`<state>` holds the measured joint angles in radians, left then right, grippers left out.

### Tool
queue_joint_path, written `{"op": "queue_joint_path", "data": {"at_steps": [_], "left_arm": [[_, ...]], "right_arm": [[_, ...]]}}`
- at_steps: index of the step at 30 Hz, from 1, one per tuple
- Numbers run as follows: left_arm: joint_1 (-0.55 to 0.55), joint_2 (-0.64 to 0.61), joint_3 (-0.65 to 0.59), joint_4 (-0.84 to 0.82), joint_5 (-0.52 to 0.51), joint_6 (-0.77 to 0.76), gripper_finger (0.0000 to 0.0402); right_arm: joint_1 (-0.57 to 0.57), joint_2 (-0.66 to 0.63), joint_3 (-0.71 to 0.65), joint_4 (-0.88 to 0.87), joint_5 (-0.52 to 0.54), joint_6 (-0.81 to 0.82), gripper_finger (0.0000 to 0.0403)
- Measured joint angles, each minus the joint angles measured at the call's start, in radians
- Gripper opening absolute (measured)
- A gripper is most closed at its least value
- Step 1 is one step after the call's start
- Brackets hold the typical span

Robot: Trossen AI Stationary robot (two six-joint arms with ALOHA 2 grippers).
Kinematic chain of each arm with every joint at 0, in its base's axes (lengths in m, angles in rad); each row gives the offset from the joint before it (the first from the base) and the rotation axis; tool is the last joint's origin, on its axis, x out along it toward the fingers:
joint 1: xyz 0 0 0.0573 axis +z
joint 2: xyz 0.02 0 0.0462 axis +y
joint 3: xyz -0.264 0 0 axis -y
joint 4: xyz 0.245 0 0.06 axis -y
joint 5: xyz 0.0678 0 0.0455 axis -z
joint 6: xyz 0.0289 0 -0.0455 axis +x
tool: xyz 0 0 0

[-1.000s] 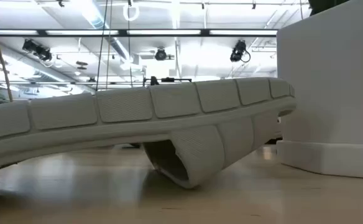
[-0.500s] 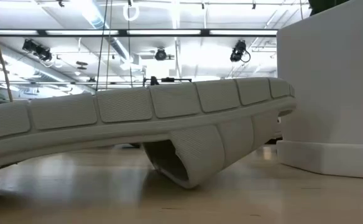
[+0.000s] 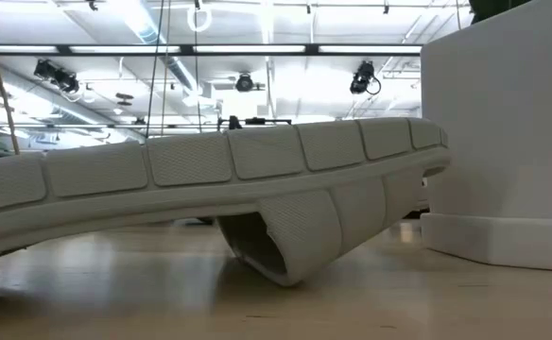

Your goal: Pick and place slides into the shelf

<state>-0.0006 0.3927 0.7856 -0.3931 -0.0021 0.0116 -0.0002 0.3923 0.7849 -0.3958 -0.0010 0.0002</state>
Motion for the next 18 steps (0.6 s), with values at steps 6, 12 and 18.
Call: {"op": "queue_joint_path", "data": {"at_steps": [6, 12, 18], "left_arm": [[0.0, 0.0, 0.0, 0.0, 0.0, 0.0, 0.0084], [0.0, 0.0, 0.0, 0.0, 0.0, 0.0, 0.0089], [0.0, 0.0, 0.0, 0.0, 0.0, 0.0, 0.0082]], "right_arm": [[0.0, 0.0, 0.0, 0.0, 0.0, 0.0, 0.0027], [0.0, 0.0, 0.0, 0.0, 0.0, 0.0, 0.0027], [0.0, 0.0, 0.0, 0.0, 0.0, 0.0, 0.0027]]}}
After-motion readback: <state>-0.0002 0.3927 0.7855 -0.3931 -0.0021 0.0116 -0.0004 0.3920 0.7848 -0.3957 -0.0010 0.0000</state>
